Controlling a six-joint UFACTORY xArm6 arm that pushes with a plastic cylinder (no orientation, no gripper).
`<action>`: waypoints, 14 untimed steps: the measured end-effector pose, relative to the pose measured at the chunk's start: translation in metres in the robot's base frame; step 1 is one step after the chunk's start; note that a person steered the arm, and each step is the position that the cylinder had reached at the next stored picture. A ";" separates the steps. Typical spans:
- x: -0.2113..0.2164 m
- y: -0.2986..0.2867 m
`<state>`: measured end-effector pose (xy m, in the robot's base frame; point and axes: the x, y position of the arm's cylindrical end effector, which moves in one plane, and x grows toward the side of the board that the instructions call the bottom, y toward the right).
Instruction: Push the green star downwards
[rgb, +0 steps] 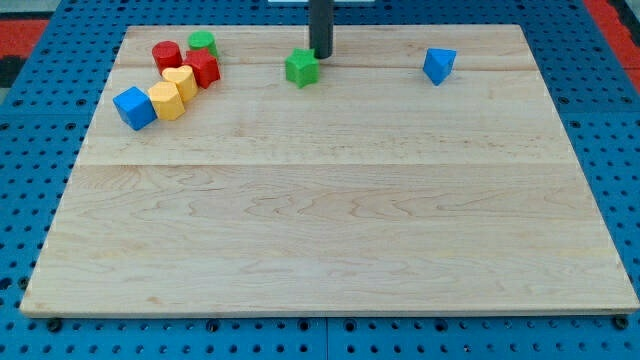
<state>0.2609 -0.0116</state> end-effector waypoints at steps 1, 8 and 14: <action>0.040 -0.027; 0.088 -0.066; -0.064 -0.061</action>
<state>0.1971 -0.0725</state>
